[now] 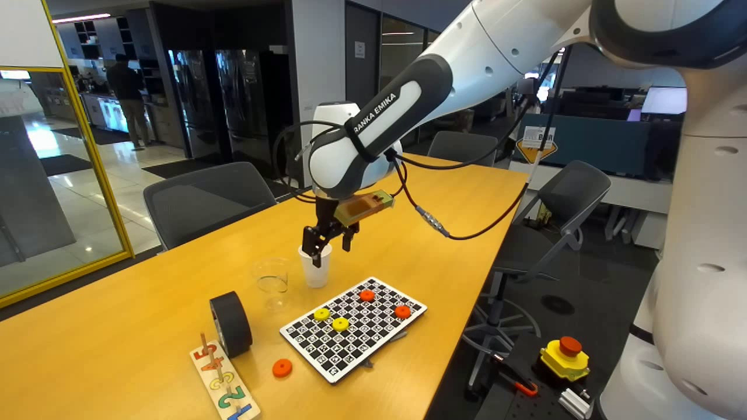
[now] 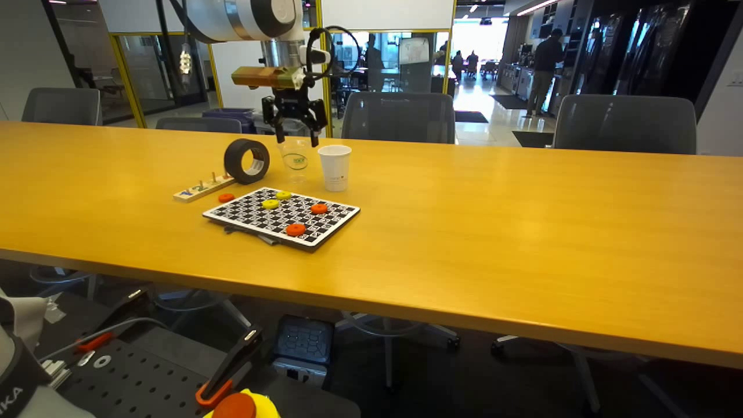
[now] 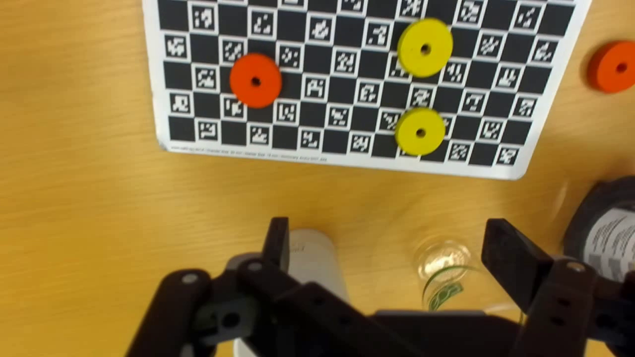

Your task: Divide the rings equally and put some in the clear cup and the rest in the white cup

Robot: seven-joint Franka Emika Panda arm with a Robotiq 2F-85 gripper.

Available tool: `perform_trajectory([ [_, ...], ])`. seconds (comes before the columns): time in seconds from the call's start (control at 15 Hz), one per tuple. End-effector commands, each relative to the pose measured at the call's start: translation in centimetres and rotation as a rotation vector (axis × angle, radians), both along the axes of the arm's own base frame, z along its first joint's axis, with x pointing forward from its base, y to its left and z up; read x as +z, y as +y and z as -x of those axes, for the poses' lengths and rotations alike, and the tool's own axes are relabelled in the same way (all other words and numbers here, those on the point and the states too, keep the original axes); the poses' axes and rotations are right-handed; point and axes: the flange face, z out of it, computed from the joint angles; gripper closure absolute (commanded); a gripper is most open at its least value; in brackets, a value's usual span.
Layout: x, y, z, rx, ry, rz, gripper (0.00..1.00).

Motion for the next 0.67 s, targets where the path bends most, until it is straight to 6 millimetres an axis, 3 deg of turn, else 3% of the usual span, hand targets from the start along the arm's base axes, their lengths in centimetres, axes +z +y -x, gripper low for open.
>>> perform_trajectory([
  [0.0,-1.4,2.1,3.3,0.063,0.047,-0.02,0.0],
  [0.33,-5.7,3.9,5.5,0.138,0.117,-0.033,0.0],
  [0.6,-7.6,3.8,6.8,0.14,0.119,-0.032,0.0],
])
